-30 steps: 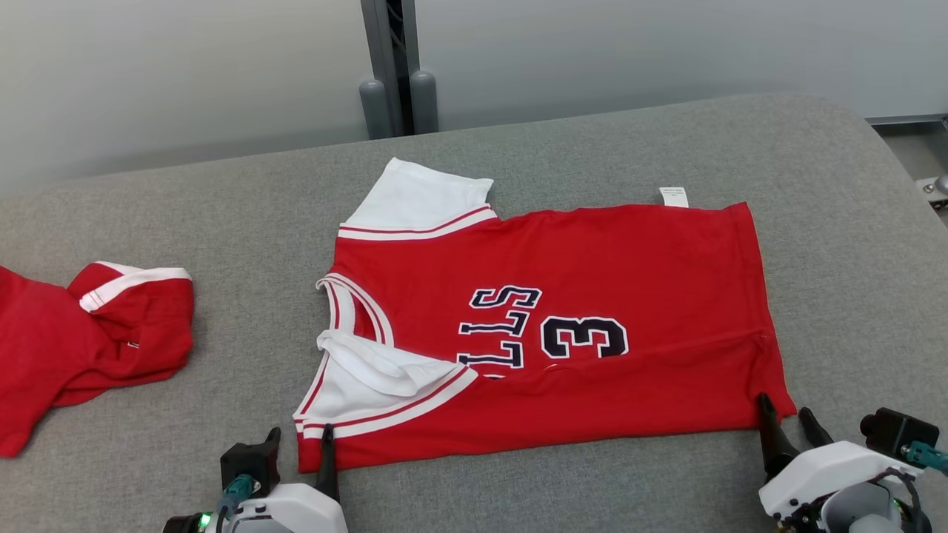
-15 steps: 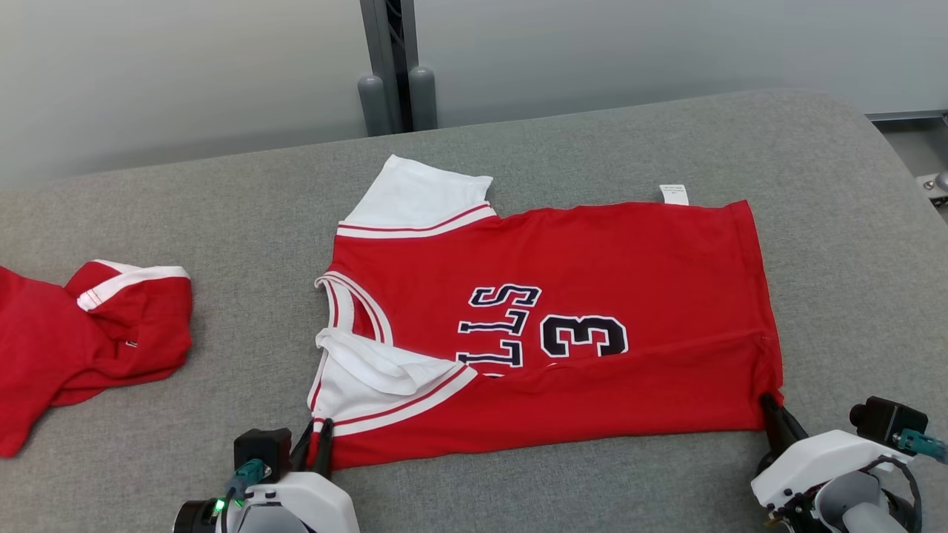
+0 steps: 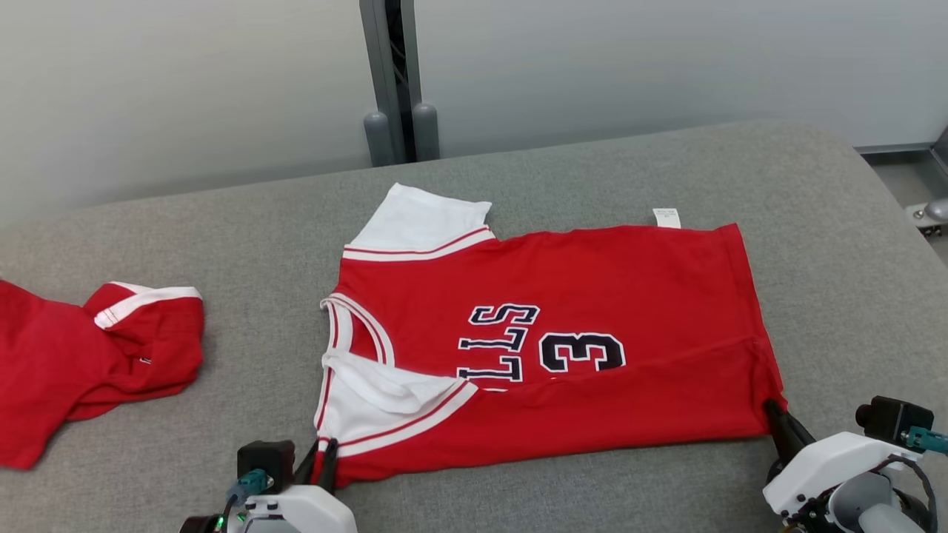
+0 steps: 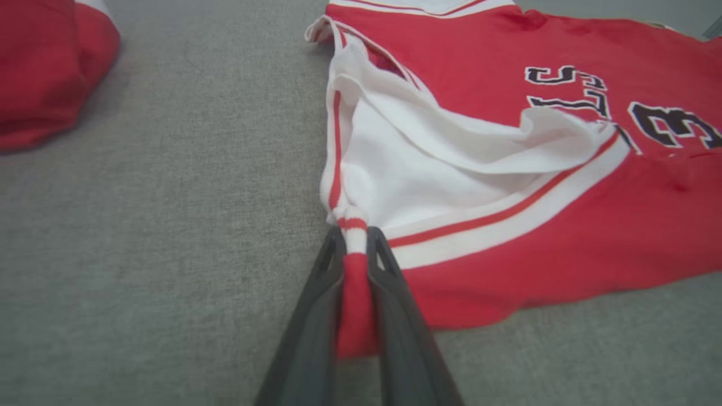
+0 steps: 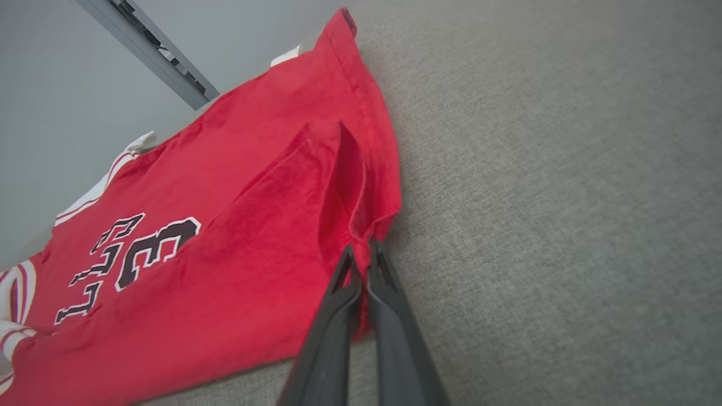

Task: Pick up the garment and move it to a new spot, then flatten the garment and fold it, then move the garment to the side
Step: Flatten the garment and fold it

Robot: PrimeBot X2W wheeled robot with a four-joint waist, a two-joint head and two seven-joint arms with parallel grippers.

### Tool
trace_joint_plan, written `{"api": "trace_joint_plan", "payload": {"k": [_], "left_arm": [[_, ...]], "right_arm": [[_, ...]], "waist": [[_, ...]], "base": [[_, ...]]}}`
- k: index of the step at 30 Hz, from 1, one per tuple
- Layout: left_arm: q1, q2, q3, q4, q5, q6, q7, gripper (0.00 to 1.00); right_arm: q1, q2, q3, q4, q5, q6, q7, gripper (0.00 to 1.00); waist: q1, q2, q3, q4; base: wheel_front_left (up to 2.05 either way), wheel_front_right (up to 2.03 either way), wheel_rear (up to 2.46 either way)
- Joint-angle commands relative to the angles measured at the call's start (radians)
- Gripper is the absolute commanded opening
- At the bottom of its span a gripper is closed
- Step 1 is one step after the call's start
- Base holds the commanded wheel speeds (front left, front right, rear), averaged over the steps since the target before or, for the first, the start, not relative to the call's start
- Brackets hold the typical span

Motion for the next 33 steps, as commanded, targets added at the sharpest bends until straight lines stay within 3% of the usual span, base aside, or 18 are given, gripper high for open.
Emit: {"api": "trace_joint_plan", "payload": {"k": [1,13,20,28,33], "left_arm": [[0.018,0.007,-0.001,-0.015,-0.006,-0.007,0.013,0.00],[0.156,0.088,-0.068,-0.235,-0.006,-0.031,0.230,0.00],[0.255,0.161,-0.088,-0.405,0.001,-0.013,0.357,0.00],[0.351,0.195,-0.106,-0.547,-0.011,0.012,0.447,0.00],[0.371,0.201,-0.113,-0.587,-0.013,0.020,0.466,0.00]], "right_arm": [[0.015,-0.018,0.010,-0.003,0.012,0.000,0.015,0.00],[0.063,-0.150,0.110,-0.115,0.074,0.000,0.239,0.00],[0.089,-0.227,0.117,-0.189,0.094,0.000,0.369,0.00],[0.152,-0.265,0.067,-0.257,0.104,0.000,0.476,0.00],[0.214,-0.257,0.024,-0.294,0.089,0.000,0.531,0.00]], "waist": [[0.0000,0.0000,-0.017,0.003],[0.0000,0.0000,-0.079,0.020],[0.0000,0.0000,-0.088,0.035],[0.0000,0.0000,-0.087,0.062],[0.0000,0.0000,-0.085,0.074]], "base": [[0.00,0.00,0.00],[0.00,0.00,0.00],[0.00,0.00,0.00],[0.00,0.00,0.00],[0.00,0.00,0.00]]}}
